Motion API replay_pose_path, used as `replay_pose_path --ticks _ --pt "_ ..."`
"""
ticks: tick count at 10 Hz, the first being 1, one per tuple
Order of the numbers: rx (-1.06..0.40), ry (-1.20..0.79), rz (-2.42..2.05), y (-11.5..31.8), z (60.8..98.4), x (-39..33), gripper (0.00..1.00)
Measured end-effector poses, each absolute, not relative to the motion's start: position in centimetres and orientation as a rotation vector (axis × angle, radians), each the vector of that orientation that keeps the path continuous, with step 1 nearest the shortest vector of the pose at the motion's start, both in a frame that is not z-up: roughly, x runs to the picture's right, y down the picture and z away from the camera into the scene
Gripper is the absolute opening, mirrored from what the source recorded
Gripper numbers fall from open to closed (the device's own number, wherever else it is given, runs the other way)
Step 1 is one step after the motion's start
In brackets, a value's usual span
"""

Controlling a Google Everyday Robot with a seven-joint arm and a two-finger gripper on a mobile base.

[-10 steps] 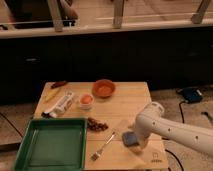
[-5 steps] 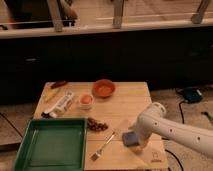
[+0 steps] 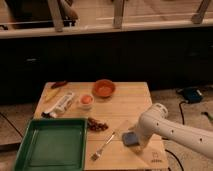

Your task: Place sponge in tray

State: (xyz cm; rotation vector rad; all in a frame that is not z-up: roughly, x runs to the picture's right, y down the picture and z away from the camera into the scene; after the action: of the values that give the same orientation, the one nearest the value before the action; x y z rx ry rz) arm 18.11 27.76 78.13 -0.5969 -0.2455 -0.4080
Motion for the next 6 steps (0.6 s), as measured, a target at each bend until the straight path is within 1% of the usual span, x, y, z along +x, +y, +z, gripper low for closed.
replay_pose_path --ticks 3,4,5,6 --pt "-0.595 -0.255 -0.406 27.97 78.29 18.06 0.6" --pt "-0.598 -0.256 -0.405 28.2 78.35 18.06 0.57" --pt "-0.598 -0.257 -0.404 28.31 78.35 18.05 0.52" --pt "-0.599 -0.256 -0.401 28.45 78.29 18.14 0.41"
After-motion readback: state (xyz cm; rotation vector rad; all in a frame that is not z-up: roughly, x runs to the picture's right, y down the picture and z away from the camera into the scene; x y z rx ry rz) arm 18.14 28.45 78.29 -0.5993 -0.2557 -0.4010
